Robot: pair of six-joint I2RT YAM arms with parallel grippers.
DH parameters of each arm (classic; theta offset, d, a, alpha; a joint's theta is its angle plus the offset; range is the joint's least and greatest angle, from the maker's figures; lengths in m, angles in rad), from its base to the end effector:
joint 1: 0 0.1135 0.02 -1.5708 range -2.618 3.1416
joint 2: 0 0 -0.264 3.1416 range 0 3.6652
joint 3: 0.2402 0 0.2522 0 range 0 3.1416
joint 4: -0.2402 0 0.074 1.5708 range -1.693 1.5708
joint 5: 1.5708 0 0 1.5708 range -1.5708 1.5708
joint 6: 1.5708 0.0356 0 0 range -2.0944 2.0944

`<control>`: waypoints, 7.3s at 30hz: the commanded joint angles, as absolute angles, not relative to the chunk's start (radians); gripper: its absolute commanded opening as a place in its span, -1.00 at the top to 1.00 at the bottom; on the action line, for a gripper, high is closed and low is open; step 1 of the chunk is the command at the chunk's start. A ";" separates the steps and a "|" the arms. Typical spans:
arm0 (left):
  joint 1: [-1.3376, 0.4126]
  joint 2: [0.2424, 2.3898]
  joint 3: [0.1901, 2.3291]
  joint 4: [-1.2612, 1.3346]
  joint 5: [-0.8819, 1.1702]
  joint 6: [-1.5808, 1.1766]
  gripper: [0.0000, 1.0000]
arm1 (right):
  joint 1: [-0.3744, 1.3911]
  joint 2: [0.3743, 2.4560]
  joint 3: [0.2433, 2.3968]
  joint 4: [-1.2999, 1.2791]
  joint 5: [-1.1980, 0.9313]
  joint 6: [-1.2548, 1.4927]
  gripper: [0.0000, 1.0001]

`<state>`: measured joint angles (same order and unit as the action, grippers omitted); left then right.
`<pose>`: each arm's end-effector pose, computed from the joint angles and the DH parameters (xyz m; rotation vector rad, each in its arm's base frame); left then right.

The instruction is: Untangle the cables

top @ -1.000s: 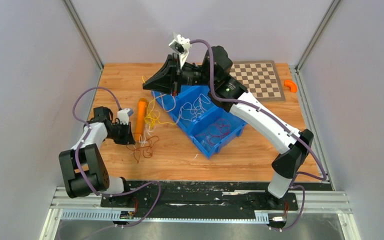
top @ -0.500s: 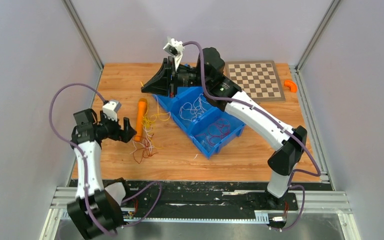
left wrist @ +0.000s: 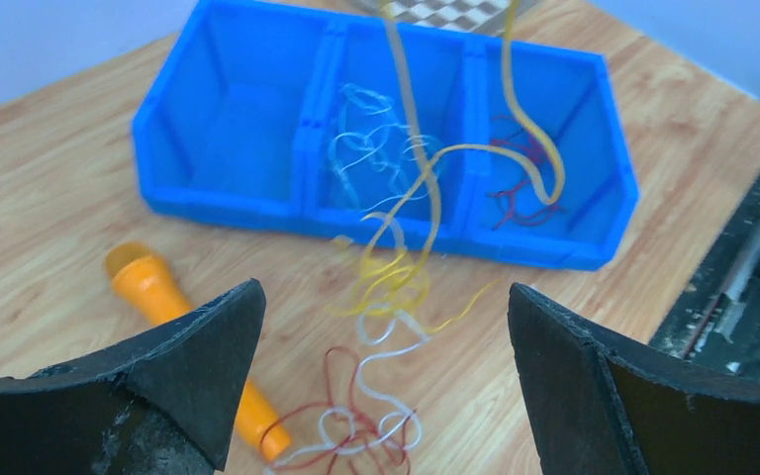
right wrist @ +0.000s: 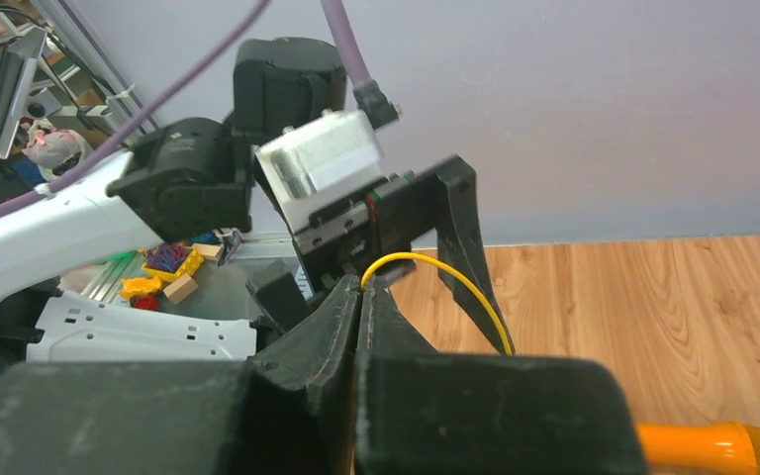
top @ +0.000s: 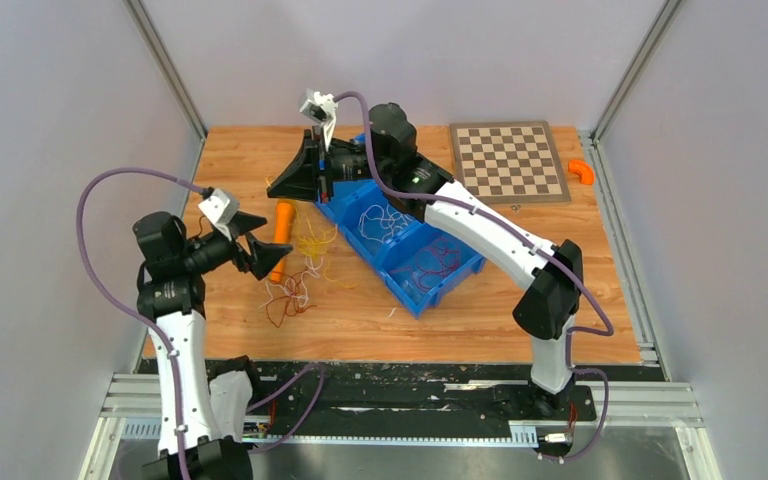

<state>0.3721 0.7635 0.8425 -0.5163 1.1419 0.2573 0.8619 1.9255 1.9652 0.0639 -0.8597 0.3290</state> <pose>0.1508 0.0241 0.3376 0.5842 1.7020 -0.6892 0.2730 0.3597 0.4408 -1.1595 1.2777 1.5406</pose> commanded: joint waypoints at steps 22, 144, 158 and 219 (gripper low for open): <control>0.339 1.115 0.605 -0.319 0.933 0.356 0.49 | 0.825 1.921 2.421 0.217 -0.604 0.500 1.00; 0.096 1.153 1.140 -0.819 0.508 0.761 1.00 | 0.501 1.838 1.662 -0.261 -0.946 -0.036 -0.78; 0.098 1.134 1.412 -0.637 0.745 -0.154 1.00 | 0.669 1.933 1.822 0.061 -0.953 0.146 -1.00; 0.079 1.473 1.311 -1.143 0.675 0.671 -0.47 | 0.371 1.636 1.468 -0.298 -0.856 -0.082 -1.00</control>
<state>0.0631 1.5734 1.4120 -0.7689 0.6781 0.2920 0.3679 1.7084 1.5146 -0.2615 -0.8230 -0.0147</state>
